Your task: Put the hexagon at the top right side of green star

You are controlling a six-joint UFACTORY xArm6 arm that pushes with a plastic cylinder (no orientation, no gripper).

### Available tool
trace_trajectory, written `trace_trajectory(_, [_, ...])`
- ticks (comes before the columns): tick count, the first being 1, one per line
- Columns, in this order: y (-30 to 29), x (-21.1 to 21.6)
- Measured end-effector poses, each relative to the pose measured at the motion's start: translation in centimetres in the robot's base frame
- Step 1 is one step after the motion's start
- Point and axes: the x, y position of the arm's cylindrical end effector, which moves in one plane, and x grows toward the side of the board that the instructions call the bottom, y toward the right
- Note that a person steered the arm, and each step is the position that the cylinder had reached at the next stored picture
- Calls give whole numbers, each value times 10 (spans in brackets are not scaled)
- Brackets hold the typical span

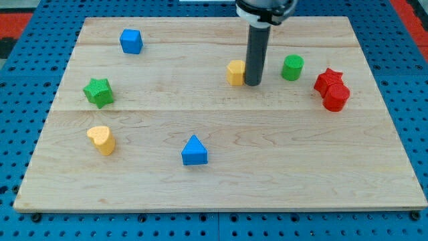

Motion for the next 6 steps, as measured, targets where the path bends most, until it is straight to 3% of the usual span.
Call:
trace_trajectory(2, [5,-26])
trace_trajectory(6, [-298,-21])
